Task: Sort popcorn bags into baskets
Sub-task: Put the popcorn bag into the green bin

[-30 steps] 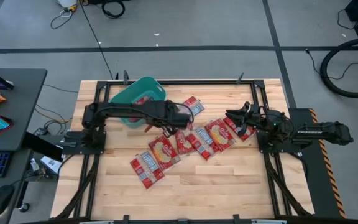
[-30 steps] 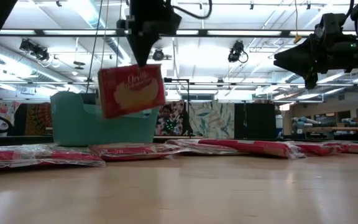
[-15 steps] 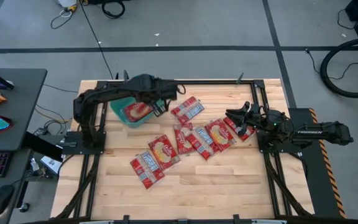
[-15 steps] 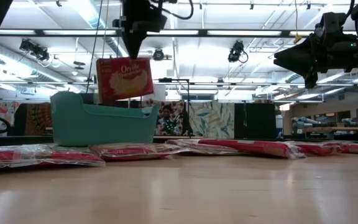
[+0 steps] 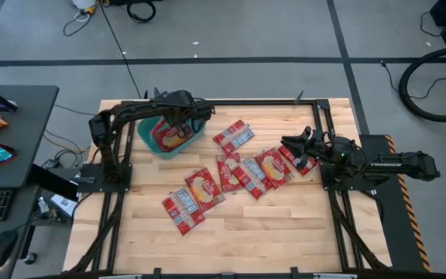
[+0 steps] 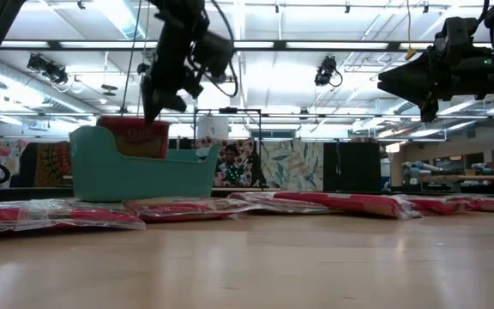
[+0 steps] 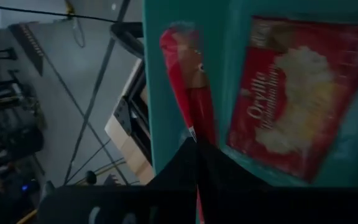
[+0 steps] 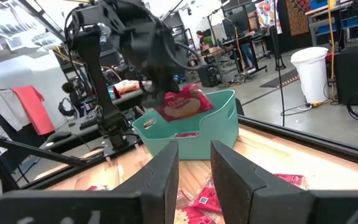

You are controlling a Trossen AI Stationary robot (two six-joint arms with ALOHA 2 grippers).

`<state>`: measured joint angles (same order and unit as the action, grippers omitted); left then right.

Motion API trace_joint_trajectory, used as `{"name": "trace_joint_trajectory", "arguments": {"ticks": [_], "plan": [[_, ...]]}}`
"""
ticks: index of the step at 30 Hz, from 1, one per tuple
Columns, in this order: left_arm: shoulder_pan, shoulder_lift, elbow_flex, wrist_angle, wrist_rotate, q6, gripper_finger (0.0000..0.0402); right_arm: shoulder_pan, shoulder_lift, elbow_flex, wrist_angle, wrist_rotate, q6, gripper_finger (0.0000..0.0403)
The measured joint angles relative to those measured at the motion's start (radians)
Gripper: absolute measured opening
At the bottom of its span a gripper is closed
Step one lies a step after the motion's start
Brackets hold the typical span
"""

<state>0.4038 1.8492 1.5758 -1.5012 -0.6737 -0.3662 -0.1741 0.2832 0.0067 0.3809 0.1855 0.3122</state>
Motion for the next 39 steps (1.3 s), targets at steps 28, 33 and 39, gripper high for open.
{"name": "trace_joint_trajectory", "arguments": {"ticks": [28,33,39], "plan": [[-0.257,-0.002,-0.059,0.515,0.075,0.066,0.0151,0.000,0.000,0.000,0.000,-0.003,0.000,0.0098],[-0.264,0.043,-0.058,0.708,0.121,0.030,0.0142,0.000,0.000,0.000,0.000,-0.001,0.000,0.0098],[-0.236,0.161,0.010,0.814,0.139,0.051,0.0142,0.000,0.000,0.000,-0.001,0.001,0.000,0.0098]]}}
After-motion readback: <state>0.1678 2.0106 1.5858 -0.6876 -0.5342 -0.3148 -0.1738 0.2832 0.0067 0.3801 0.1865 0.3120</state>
